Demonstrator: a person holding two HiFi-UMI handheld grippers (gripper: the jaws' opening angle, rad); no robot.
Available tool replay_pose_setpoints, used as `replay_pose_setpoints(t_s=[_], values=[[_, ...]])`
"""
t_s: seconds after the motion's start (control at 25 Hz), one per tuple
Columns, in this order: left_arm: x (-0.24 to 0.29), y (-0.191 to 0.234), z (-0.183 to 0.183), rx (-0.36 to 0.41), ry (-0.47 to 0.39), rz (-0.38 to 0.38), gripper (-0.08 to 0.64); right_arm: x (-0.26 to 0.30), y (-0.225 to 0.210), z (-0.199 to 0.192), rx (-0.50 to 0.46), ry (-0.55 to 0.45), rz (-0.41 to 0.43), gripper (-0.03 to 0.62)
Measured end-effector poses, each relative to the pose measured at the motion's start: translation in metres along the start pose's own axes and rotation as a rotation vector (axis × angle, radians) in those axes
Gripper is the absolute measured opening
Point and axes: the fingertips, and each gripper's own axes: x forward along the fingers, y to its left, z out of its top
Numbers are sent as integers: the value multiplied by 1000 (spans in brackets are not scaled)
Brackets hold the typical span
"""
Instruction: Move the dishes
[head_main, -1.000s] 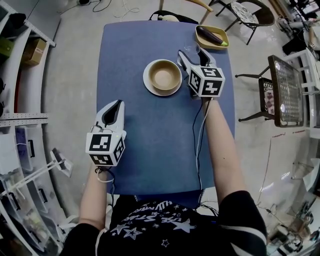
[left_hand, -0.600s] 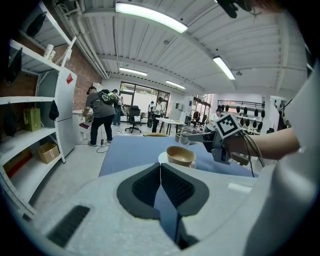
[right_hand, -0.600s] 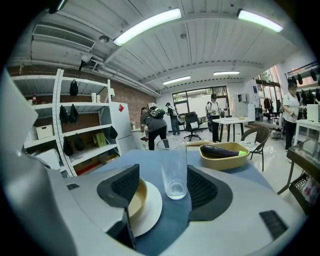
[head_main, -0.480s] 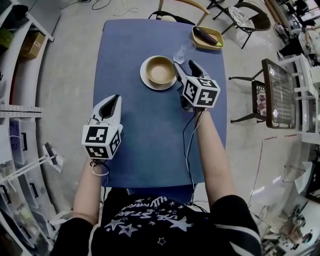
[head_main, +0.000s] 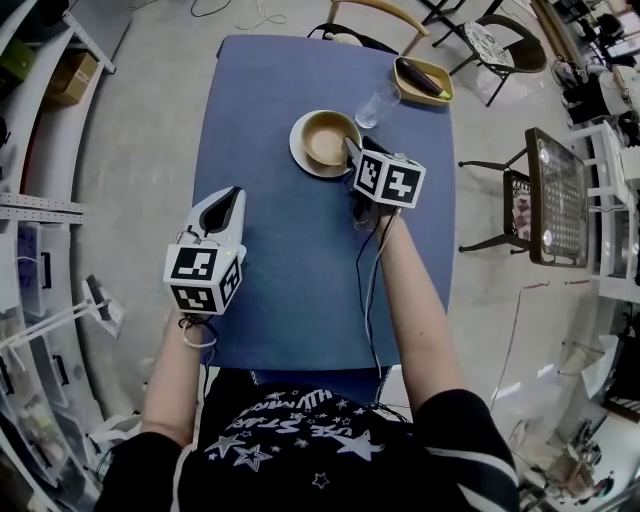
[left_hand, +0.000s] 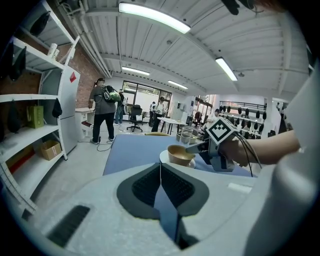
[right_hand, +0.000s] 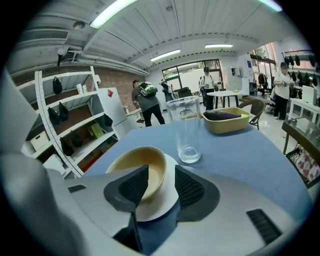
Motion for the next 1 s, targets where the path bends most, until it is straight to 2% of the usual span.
replay_pose_setpoints(t_s=[0.24, 0.48, 0.76, 1.0], values=[[-3, 3, -2, -7, 3, 1, 21, 4, -1, -3, 65, 9, -9, 86], [-7, 6, -2, -13, -4, 5, 21, 3, -1, -2, 66, 12, -50, 27], [-13, 17, 0, -23, -17, 22, 21, -3, 12, 10, 71, -19, -47, 20], [-18, 37, 6, -17, -35, 49, 21, 10, 29, 34, 88, -56, -12, 18]])
